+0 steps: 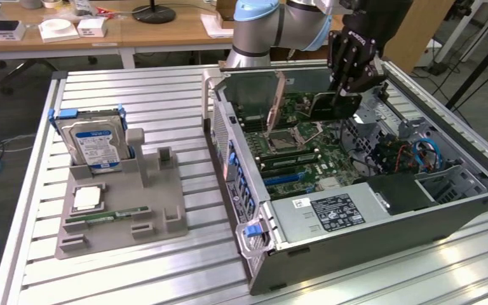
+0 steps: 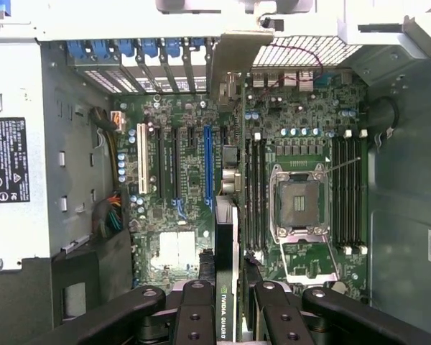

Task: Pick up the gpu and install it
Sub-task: 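Insert the gpu into the slot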

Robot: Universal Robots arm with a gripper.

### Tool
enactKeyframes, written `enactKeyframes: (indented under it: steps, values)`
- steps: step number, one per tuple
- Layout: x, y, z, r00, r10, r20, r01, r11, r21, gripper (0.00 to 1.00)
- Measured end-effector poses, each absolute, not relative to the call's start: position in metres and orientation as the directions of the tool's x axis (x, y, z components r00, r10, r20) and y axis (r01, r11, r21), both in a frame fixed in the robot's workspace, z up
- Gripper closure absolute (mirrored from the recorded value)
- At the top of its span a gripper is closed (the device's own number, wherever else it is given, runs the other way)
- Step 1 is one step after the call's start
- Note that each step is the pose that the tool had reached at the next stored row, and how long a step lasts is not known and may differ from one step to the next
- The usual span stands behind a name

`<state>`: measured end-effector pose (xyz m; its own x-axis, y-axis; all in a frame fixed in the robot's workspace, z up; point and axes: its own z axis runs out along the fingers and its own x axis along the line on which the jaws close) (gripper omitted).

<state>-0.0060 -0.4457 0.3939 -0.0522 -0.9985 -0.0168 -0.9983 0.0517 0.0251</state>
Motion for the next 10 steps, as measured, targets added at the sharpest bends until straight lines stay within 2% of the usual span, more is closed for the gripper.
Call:
enactKeyframes:
  steps: [10]
  values:
    - [-0.007,-0.446,0.377,-0.046,-0.999,-0.017,-0.999,0.045,0.014,0.74]
